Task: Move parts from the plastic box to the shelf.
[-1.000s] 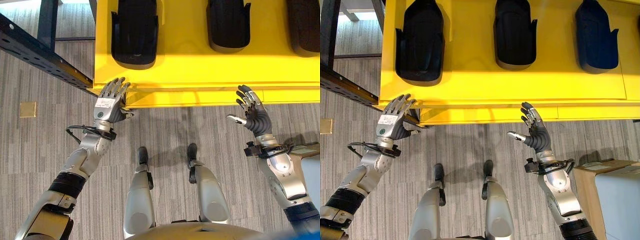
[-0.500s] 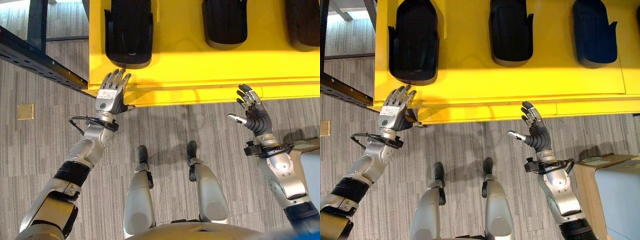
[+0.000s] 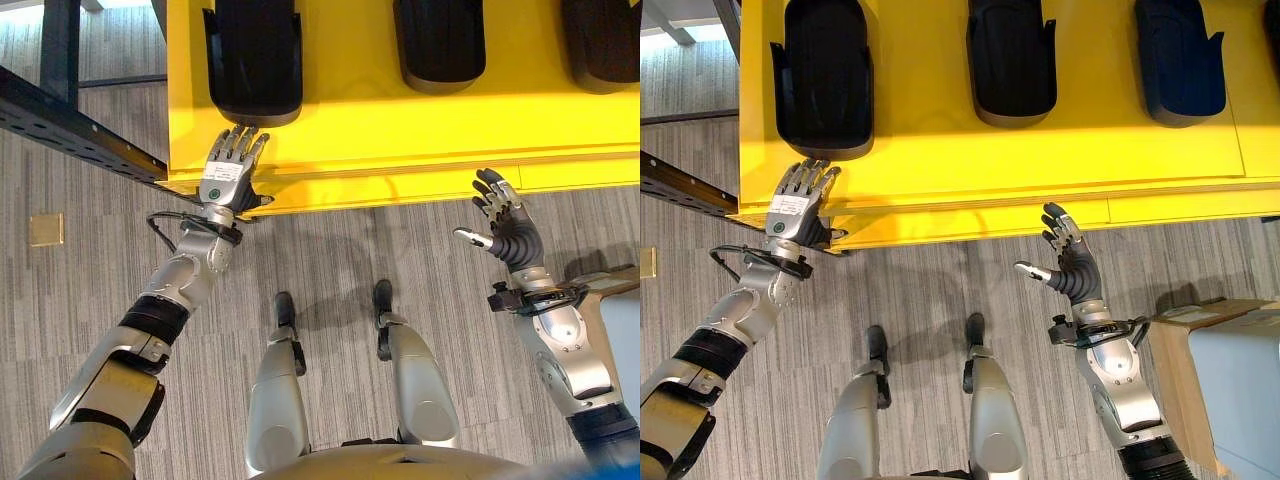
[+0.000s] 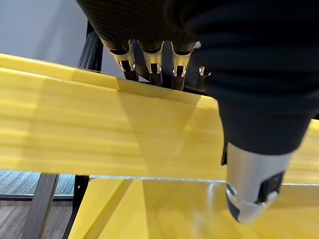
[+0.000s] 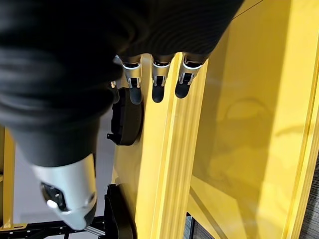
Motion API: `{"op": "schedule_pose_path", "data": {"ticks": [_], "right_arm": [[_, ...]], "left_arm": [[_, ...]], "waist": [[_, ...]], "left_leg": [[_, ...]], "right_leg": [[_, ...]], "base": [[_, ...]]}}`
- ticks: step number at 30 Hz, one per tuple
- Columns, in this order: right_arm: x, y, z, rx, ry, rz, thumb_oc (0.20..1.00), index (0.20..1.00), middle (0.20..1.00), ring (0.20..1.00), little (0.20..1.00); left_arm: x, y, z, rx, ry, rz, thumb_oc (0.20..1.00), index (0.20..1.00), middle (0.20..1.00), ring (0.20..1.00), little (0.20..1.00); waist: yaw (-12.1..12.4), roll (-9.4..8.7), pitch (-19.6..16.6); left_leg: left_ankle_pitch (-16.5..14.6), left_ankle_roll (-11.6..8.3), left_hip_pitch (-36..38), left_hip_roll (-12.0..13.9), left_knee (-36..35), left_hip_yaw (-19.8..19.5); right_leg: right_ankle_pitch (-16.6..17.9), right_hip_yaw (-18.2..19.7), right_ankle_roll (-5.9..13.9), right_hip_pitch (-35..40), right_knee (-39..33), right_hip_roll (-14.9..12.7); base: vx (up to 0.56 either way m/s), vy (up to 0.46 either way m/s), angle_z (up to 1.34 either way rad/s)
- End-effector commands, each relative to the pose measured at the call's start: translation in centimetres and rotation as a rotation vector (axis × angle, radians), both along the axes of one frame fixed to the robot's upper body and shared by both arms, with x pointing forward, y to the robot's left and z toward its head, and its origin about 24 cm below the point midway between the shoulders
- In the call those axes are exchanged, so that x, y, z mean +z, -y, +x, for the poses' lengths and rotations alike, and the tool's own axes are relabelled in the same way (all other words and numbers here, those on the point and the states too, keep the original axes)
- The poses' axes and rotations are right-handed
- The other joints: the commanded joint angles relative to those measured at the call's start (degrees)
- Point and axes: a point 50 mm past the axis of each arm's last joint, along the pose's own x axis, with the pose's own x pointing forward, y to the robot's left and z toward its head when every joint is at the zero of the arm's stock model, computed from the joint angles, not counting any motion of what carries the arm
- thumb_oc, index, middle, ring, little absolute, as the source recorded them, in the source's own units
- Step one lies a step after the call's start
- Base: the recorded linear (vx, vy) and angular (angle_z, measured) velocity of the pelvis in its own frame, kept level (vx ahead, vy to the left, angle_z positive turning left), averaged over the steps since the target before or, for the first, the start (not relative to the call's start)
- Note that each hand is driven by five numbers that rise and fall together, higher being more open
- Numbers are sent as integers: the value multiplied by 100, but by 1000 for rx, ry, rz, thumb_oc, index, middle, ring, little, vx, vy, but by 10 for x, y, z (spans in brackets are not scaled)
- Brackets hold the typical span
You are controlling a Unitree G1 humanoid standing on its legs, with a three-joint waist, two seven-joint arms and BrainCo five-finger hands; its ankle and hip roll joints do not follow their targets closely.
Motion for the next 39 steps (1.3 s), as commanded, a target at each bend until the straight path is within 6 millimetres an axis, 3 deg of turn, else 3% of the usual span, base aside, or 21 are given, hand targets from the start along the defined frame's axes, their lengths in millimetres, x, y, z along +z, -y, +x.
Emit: {"op": "schedule_pose_path", "data": {"ticks": [1, 25, 39], "right_arm": [[20, -4, -8, 43, 119, 12, 1000, 1000, 1000, 1000, 1000], [16, -4, -10, 42, 98, 14, 1000, 1000, 1000, 1000, 1000], [15, -2, -13, 50, 85, 8, 1000, 1000, 1000, 1000, 1000]], "left_arm": [[3, 7, 8, -14, -8, 9, 1000, 1000, 1000, 1000, 1000], [31, 24, 28, -26, 68, -83, 1000, 1000, 1000, 1000, 1000], [49, 18, 37, 11, 97, -66, 1000, 1000, 1000, 1000, 1000]], "waist": [[-165, -25, -216], [-305, -66, -305], [-390, -74, -363]], "left_leg": [[-569, -166, -99, 411, 764, -12], [-607, -169, -284, 455, 886, -14], [-603, -183, -417, 481, 959, -20]], "right_leg": [[116, 78, 418, 224, 56, -490], [105, 161, 400, 30, 158, -428], [140, 190, 400, -105, 198, -400]], "base": [[0, 0, 0], [1, 0, 0], [-2, 0, -1]]}}
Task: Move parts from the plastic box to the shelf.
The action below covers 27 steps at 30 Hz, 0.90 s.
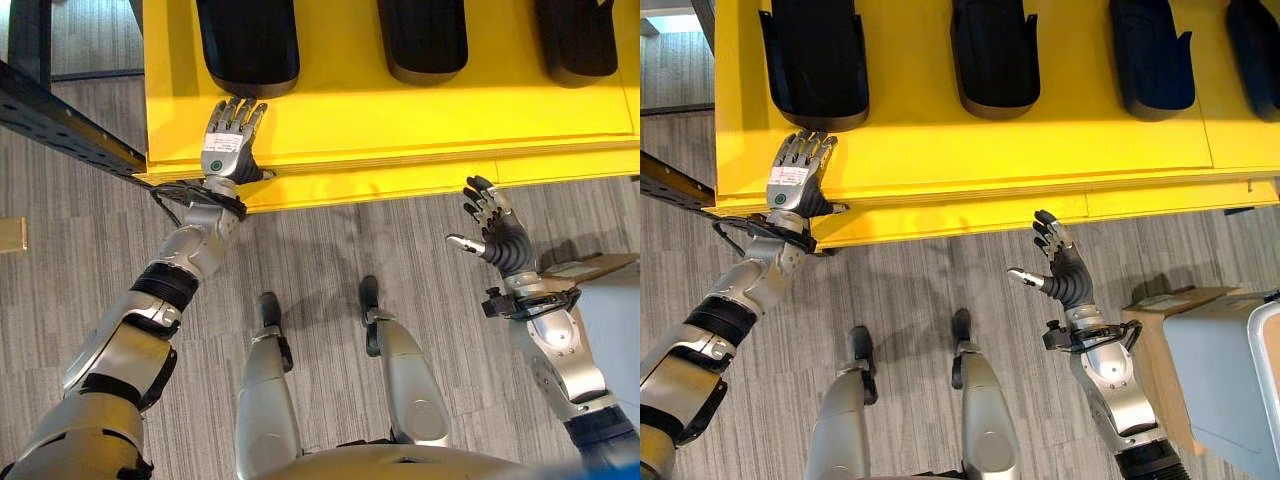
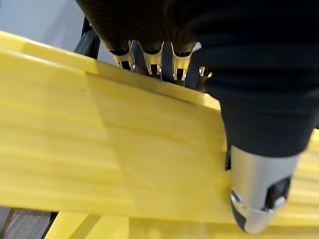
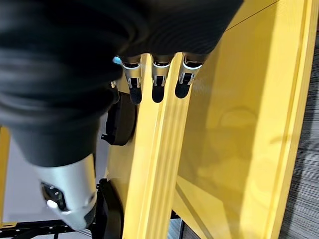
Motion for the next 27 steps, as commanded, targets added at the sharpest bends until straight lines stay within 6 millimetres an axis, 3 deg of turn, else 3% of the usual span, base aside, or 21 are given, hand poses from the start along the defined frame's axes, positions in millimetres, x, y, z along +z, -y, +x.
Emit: {"op": "schedule_pose_path", "data": {"ticks": [1, 15, 22, 27], "right_arm": [[23, 4, -9, 24, 122, -1, 1000, 1000, 1000, 1000, 1000], [23, 4, -8, 34, 115, -7, 1000, 1000, 1000, 1000, 1000], [21, 6, -8, 36, 93, -9, 1000, 1000, 1000, 1000, 1000], [12, 6, -10, 56, 43, -1, 1000, 1000, 1000, 1000, 1000]], "left_arm": [[21, 11, 13, -13, 41, -27, 1000, 1000, 1000, 1000, 1000], [40, 12, 22, -7, 39, -28, 1000, 1000, 1000, 1000, 1000], [57, 13, 27, -30, 12, -46, 1000, 1000, 1000, 1000, 1000], [80, 11, 29, -63, -2, -91, 1000, 1000, 1000, 1000, 1000]], "waist": [[-205, 229, -183], [-273, 228, -266], [-298, 255, -318], [-302, 297, -381]], "left_leg": [[-372, -247, 176, 446, 301, -34], [-357, -250, 122, 440, 294, 7], [-364, -241, 138, 430, 292, 13], [-375, -243, 195, 410, 300, 6]], "right_leg": [[52, 90, 382, 287, 85, -409], [158, 122, 409, 260, -36, -392], [192, 148, 426, 318, -110, -388], [204, 126, 440, 425, -169, -415]], "base": [[-10, 1, -4], [-5, 3, -2], [0, 0, 0], [-1, 0, 1]]}}
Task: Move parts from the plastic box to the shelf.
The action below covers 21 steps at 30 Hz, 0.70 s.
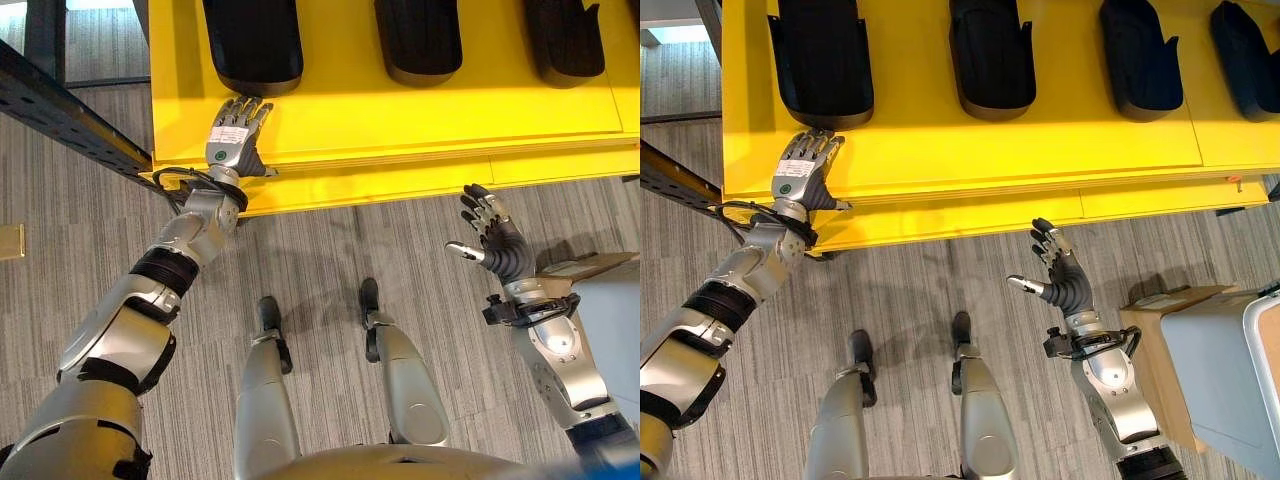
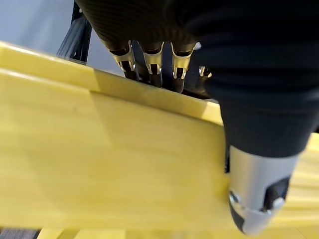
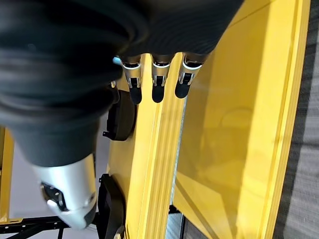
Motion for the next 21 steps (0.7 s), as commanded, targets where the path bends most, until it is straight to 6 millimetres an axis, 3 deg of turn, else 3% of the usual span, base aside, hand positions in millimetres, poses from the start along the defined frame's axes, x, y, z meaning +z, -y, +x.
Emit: {"op": "schedule_pose_path", "data": {"ticks": [1, 7, 8, 9, 10, 12, 13, 21], "right_arm": [[19, 7, -6, 24, 77, -13, 1000, 1000, 1000, 1000, 1000], [15, 6, -8, 45, 54, -7, 1000, 1000, 1000, 1000, 1000], [13, 6, -8, 48, 43, -5, 1000, 1000, 1000, 1000, 1000], [13, 6, -9, 51, 43, -4, 1000, 1000, 1000, 1000, 1000], [12, 6, -9, 52, 39, -2, 1000, 1000, 1000, 1000, 1000], [11, 7, -10, 56, 33, -1, 1000, 1000, 1000, 1000, 1000], [10, 7, -10, 56, 28, 0, 1000, 1000, 1000, 1000, 1000], [4, 9, -13, 58, -9, 5, 1000, 1000, 1000, 1000, 1000]], "left_arm": [[74, 6, 16, -37, 128, -112, 1000, 1000, 1000, 1000, 1000], [87, 7, 18, -57, 100, -137, 1000, 1000, 1000, 1000, 1000], [90, 8, 20, -65, 89, -146, 1000, 1000, 1000, 1000, 1000], [92, 7, 20, -69, 80, -157, 1000, 1000, 1000, 1000, 1000], [93, 8, 21, -72, 73, -163, 1000, 1000, 1000, 1000, 1000], [100, 8, 22, -76, 65, -160, 1000, 1000, 1000, 1000, 1000], [103, 9, 22, -81, 66, -159, 1000, 1000, 1000, 1000, 1000], [112, 10, 25, -81, 20, -140, 1000, 1000, 1000, 1000, 1000]], "waist": [[-283, 307, -172], [-291, 310, -205], [-288, 342, -228], [-299, 315, -208], [-288, 347, -232], [-310, 323, -223], [-294, 347, -245], [-293, 349, -240]], "left_leg": [[-309, -299, 315, 488, 161, -131], [-306, -295, 355, 464, 130, -135], [-463, -335, 423, 495, 141, -173], [-303, -298, 354, 466, 135, -139], [-457, -336, 413, 496, 152, -174], [-300, -295, 338, 477, 151, -145], [-457, -333, 400, 508, 164, -187], [-468, -342, 398, 509, 191, -197]], "right_leg": [[-32, -16, 339, 425, 50, -337], [-10, -25, 358, 510, -15, -351], [-131, -18, 402, 584, -4, -318], [-2, -40, 365, 528, -34, -346], [-128, -24, 404, 578, -1, -313], [-3, -40, 365, 529, -27, -341], [-131, -24, 404, 591, -4, -307], [-137, -37, 410, 622, -9, -303]], "base": [[0, 0, 0], [14, 0, 0], [0, 0, 0], [87, -3, 1], [-87, -5, 2], [0, 0, 0], [92, -8, 1], [12, 0, 0]]}}
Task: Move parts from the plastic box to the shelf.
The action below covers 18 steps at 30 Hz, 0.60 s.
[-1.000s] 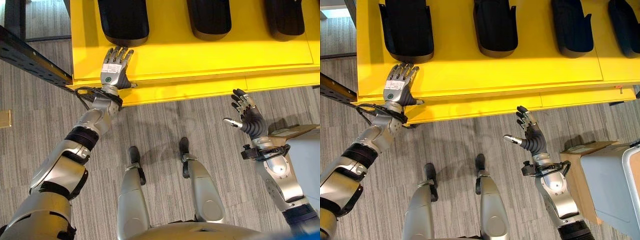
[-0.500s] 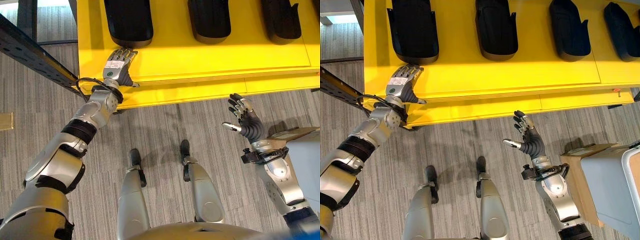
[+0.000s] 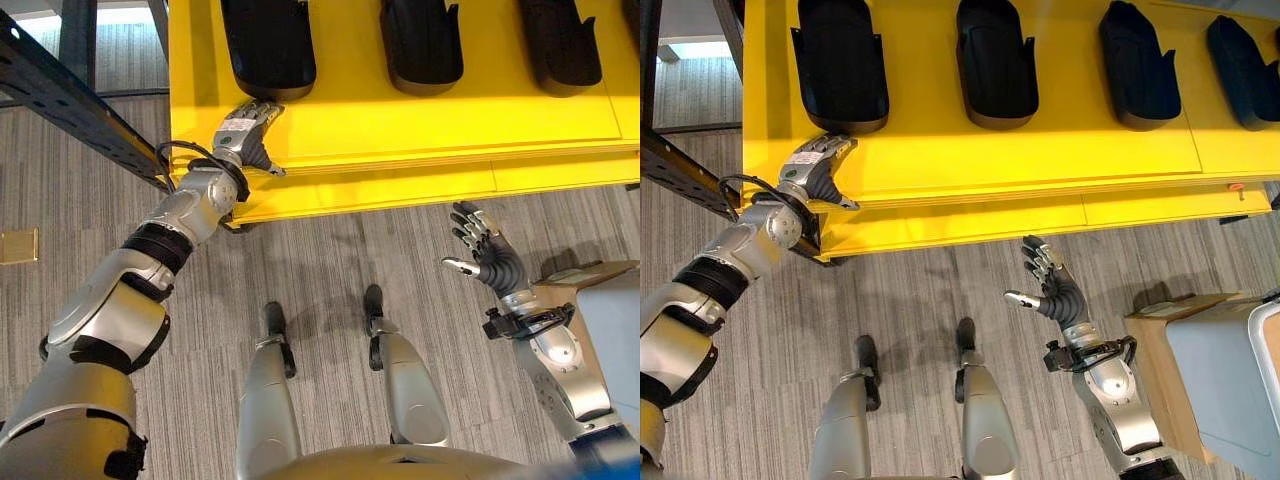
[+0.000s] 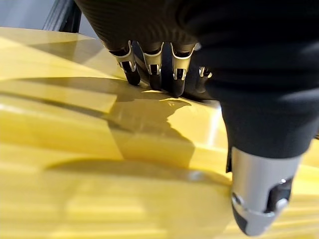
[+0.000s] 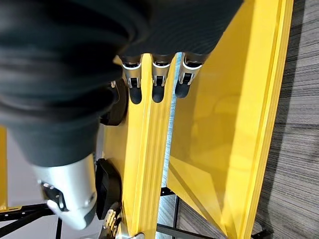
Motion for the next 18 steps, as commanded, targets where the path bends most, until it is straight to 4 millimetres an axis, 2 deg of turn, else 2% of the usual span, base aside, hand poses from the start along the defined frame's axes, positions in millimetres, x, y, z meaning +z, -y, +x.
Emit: {"op": "schedule_pose_path", "data": {"ticks": [1, 4, 8, 9, 11, 12, 13, 16, 17, 18], "right_arm": [[19, 9, -3, 1, 79, 7, 1000, 1000, 1000, 1000, 1000], [18, 10, -4, 0, 72, 8, 1000, 1000, 1000, 1000, 1000], [17, 10, -4, -4, 69, 16, 1000, 1000, 1000, 1000, 1000], [18, 10, -4, -8, 76, 18, 1000, 1000, 1000, 1000, 1000], [18, 11, -4, -15, 76, 20, 1000, 1000, 1000, 1000, 1000], [17, 11, -4, -14, 74, 20, 1000, 1000, 1000, 1000, 1000], [18, 11, -4, -24, 79, 26, 1000, 1000, 1000, 1000, 1000], [20, 13, -3, -44, 94, 22, 1000, 1000, 1000, 1000, 1000], [20, 13, -3, -42, 93, 21, 1000, 1000, 1000, 1000, 1000], [21, 13, -3, -52, 98, 22, 1000, 1000, 1000, 1000, 1000]], "left_arm": [[94, 8, 11, 14, 219, -101, 1000, 1000, 1000, 1000, 1000], [96, 12, 11, -3, 218, -102, 1000, 1000, 1000, 1000, 1000], [88, 13, 9, -26, 202, -115, 1000, 1000, 1000, 1000, 1000], [83, 14, 7, -38, 197, -129, 1000, 1000, 1000, 1000, 1000], [75, 15, 4, -61, 186, -146, 1000, 1000, 1000, 1000, 1000], [74, 15, 4, -61, 184, -146, 1000, 1000, 1000, 1000, 1000], [62, 17, -1, -88, 170, -166, 1000, 1000, 1000, 1000, 1000], [39, 16, -13, -130, 135, -214, 1000, 1000, 1000, 1000, 1000], [39, 16, -13, -128, 134, -215, 1000, 1000, 1000, 1000, 1000], [18, 12, -22, -138, 91, -247, 1000, 1000, 1000, 1000, 1000]], "waist": [[-309, 285, -178], [-304, 282, -179], [-262, 270, -144], [-261, 239, -114], [-237, 240, -104], [-228, 267, -127], [-196, 232, -78], [-120, 229, -34], [-129, 233, -39], [-84, 227, -19]], "left_leg": [[-425, -392, 290, 534, 199, -186], [-422, -395, 285, 530, 188, -192], [-432, -385, 262, 528, 218, -197], [-264, -339, 185, 489, 203, -166], [-268, -333, 176, 484, 209, -176], [-426, -371, 243, 511, 218, -210], [-265, -327, 174, 463, 202, -186], [-282, -315, 184, 461, 207, -198], [-282, -316, 187, 462, 205, -197], [-297, -305, 191, 459, 215, -206]], "right_leg": [[-275, -13, 320, 333, 312, -292], [-280, -24, 322, 343, 303, -297], [-293, -35, 307, 338, 328, -294], [-162, -54, 265, 274, 299, -330], [-168, -60, 260, 279, 300, -335], [-293, -41, 299, 333, 327, -304], [-172, -67, 253, 276, 302, -346], [-194, -79, 239, 295, 320, -352], [-194, -79, 239, 296, 320, -352], [-203, -78, 227, 304, 331, -356]], "base": [[0, 0, 0], [0, 0, 0], [-24, 1, 1], [-95, 3, 5], [-3, 0, 10], [-2, 3, 10], [-4, 6, 7], [-31, 1, 1], [0, 0, 0], [0, 0, 0]]}}
